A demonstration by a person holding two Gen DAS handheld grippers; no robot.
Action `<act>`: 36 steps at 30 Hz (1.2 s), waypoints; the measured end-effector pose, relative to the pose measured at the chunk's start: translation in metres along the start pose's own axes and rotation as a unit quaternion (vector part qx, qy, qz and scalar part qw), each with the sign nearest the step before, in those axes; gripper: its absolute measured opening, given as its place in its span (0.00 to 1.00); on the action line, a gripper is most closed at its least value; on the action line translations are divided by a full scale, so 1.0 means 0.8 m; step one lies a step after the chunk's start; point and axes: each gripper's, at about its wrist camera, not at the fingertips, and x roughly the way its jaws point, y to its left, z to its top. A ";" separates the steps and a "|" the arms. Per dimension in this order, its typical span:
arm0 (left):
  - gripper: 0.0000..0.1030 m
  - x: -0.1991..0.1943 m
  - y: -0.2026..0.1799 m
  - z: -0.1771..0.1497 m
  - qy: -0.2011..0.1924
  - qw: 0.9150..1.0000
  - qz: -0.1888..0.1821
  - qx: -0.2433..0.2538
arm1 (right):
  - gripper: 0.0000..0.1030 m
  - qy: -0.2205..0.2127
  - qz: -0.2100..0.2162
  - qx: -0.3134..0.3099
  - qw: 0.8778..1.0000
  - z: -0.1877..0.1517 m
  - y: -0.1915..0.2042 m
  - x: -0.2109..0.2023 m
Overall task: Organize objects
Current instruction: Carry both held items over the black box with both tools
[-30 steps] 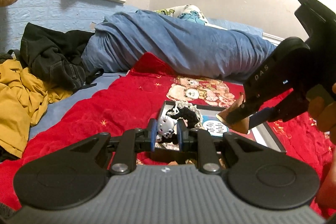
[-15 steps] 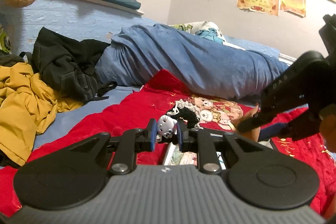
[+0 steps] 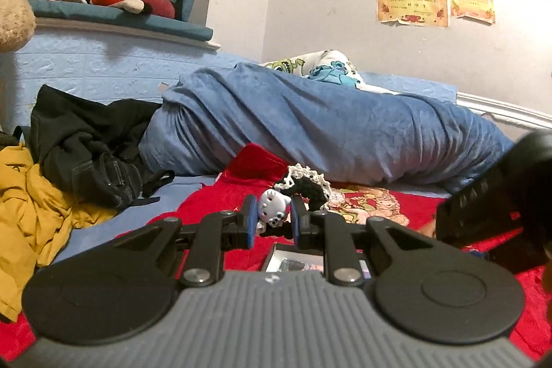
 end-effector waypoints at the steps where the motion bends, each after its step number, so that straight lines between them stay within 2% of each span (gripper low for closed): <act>1: 0.23 0.006 -0.003 0.000 0.003 1.000 -0.001 0.001 | 0.25 0.002 -0.001 0.002 1.000 -0.001 -0.002 0.004; 9: 0.23 0.027 0.010 -0.039 0.003 1.000 -0.020 0.018 | 0.25 0.027 -0.006 -0.002 1.000 -0.005 -0.016 0.044; 12: 0.23 0.040 0.017 -0.054 0.029 0.999 -0.014 0.033 | 0.25 0.043 -0.007 -0.004 0.999 -0.011 -0.020 0.059; 18: 0.23 0.050 0.029 -0.066 0.044 0.998 -0.035 0.034 | 0.25 0.065 -0.020 -0.013 0.998 -0.026 -0.026 0.079; 21: 0.23 0.057 0.029 -0.073 0.072 0.996 -0.051 0.024 | 0.25 0.071 -0.024 -0.005 0.997 -0.026 -0.032 0.088; 25: 0.23 0.057 0.028 -0.081 0.092 0.994 -0.058 0.021 | 0.25 0.075 -0.029 -0.002 0.997 -0.026 -0.035 0.098; 36: 0.23 0.055 0.034 -0.082 0.112 0.991 -0.067 0.006 | 0.25 0.089 -0.034 -0.006 0.995 -0.035 -0.029 0.107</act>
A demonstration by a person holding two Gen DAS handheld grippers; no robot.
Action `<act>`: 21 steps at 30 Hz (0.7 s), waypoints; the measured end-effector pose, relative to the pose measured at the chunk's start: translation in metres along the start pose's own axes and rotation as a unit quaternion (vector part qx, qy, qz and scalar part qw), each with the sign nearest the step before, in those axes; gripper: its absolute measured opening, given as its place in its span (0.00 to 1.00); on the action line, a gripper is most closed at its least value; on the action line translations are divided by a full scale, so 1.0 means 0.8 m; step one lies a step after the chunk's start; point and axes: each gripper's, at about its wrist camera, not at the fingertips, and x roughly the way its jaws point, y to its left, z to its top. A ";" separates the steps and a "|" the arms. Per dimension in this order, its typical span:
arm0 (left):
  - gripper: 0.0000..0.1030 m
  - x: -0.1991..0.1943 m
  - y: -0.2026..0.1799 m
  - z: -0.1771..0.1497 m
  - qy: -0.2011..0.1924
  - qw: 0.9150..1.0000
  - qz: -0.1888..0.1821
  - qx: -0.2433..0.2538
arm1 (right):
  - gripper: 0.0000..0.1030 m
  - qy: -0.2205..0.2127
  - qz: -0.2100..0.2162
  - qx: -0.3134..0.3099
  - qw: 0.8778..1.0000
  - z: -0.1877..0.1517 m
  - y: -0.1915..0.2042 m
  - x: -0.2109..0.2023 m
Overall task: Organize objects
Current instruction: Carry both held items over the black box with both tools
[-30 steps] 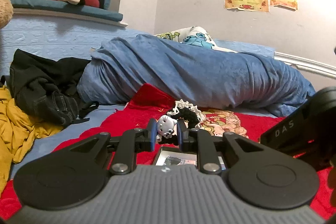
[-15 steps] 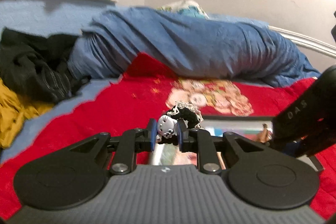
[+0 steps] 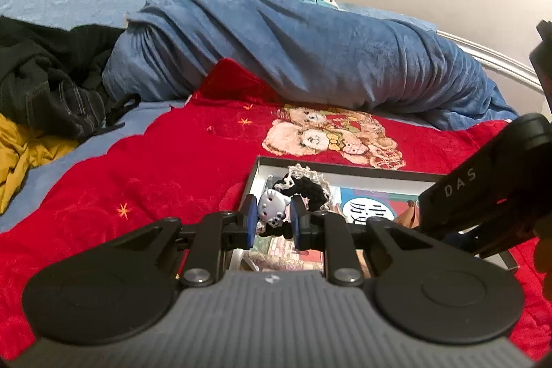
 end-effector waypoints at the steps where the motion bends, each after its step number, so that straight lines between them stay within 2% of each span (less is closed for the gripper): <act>1: 0.23 0.001 0.001 0.001 0.003 1.000 -0.001 -0.002 | 0.25 0.001 -0.001 0.001 1.000 0.000 0.000 0.001; 21: 0.23 0.007 -0.001 -0.003 0.022 1.000 -0.003 0.003 | 0.25 0.017 -0.008 -0.011 1.000 -0.006 0.006 0.017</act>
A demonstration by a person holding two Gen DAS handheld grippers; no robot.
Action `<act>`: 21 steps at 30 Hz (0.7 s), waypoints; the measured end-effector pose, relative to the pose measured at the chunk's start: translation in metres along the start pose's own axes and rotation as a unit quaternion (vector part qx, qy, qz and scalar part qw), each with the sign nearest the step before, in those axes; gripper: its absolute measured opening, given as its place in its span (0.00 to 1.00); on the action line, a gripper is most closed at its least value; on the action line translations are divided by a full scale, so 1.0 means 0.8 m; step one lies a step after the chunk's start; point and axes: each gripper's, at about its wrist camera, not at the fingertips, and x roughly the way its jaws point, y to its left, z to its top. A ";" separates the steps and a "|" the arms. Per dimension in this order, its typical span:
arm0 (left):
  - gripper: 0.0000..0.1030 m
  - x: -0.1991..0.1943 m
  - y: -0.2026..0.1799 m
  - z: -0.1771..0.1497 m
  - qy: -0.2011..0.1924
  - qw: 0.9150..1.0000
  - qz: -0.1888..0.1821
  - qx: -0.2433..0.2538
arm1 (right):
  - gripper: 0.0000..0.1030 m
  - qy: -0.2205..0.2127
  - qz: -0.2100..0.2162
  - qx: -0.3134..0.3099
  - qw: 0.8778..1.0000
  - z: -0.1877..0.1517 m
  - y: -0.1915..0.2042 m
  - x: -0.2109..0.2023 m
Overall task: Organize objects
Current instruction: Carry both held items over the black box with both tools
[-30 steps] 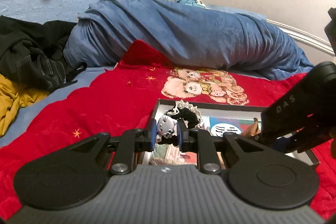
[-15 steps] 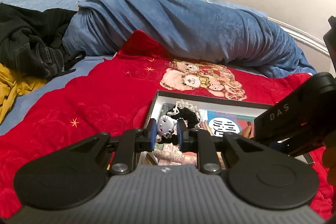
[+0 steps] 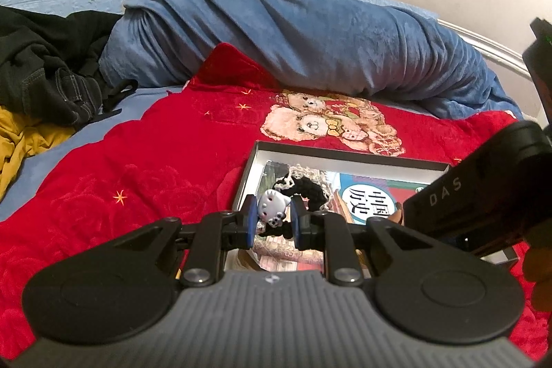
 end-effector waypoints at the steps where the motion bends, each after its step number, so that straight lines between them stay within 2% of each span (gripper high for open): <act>1: 0.23 0.001 0.000 0.000 0.001 1.000 0.001 0.001 | 0.25 -0.001 0.000 -0.001 1.000 0.000 0.000 0.000; 21: 0.23 0.008 -0.003 -0.007 0.016 1.000 0.001 0.009 | 0.25 -0.001 -0.008 0.001 1.000 0.002 -0.003 0.002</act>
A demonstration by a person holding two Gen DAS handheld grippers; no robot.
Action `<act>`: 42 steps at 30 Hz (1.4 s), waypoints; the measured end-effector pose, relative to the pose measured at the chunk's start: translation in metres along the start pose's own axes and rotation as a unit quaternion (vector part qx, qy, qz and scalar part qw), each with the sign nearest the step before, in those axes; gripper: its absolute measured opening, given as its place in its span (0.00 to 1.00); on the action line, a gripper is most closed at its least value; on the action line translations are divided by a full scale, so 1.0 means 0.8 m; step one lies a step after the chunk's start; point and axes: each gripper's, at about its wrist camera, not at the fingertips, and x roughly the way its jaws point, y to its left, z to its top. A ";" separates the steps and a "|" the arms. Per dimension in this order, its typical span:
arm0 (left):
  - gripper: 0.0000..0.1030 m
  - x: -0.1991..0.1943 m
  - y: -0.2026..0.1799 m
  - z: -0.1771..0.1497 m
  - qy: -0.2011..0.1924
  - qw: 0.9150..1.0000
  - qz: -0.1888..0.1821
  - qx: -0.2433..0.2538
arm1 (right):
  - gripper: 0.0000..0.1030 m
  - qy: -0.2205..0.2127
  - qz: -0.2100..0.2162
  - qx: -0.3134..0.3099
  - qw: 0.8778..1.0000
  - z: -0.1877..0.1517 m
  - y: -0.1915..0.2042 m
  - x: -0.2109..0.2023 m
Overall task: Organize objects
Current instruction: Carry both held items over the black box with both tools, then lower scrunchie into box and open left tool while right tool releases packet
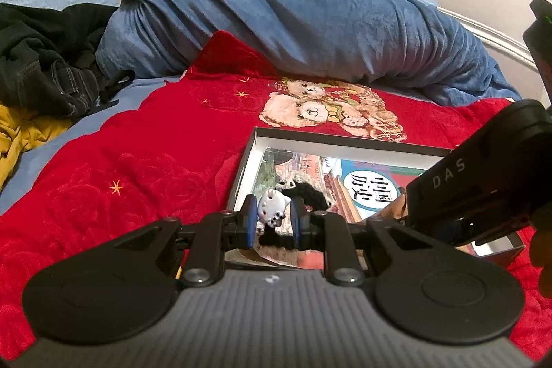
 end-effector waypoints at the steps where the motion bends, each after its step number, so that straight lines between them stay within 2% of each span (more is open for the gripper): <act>1: 0.23 0.000 -0.001 -0.001 -0.001 1.000 0.001 0.002 | 0.25 -0.001 -0.002 -0.001 1.000 0.000 0.001 0.000; 13: 0.23 0.013 -0.003 -0.003 0.006 1.000 0.009 0.001 | 0.25 -0.001 0.008 -0.010 1.000 0.006 0.008 0.010; 20: 0.24 0.012 -0.023 -0.015 -0.007 0.999 0.012 0.036 | 0.25 0.009 0.020 0.007 1.000 0.015 -0.004 0.025; 23: 0.25 0.014 -0.031 -0.020 -0.009 0.999 0.015 0.048 | 0.25 0.012 0.015 -0.005 1.000 0.016 -0.001 0.032; 33: 0.25 0.028 -0.026 -0.025 0.043 0.998 0.015 0.037 | 0.25 0.019 0.013 -0.024 0.999 0.006 0.002 0.046; 37: 0.25 0.028 -0.026 -0.026 0.043 0.998 0.014 0.038 | 0.25 0.019 0.014 -0.021 0.999 0.004 -0.001 0.044; 42: 0.30 0.024 -0.025 -0.025 0.045 0.998 0.011 0.037 | 0.25 0.018 0.013 -0.019 1.000 0.003 -0.003 0.043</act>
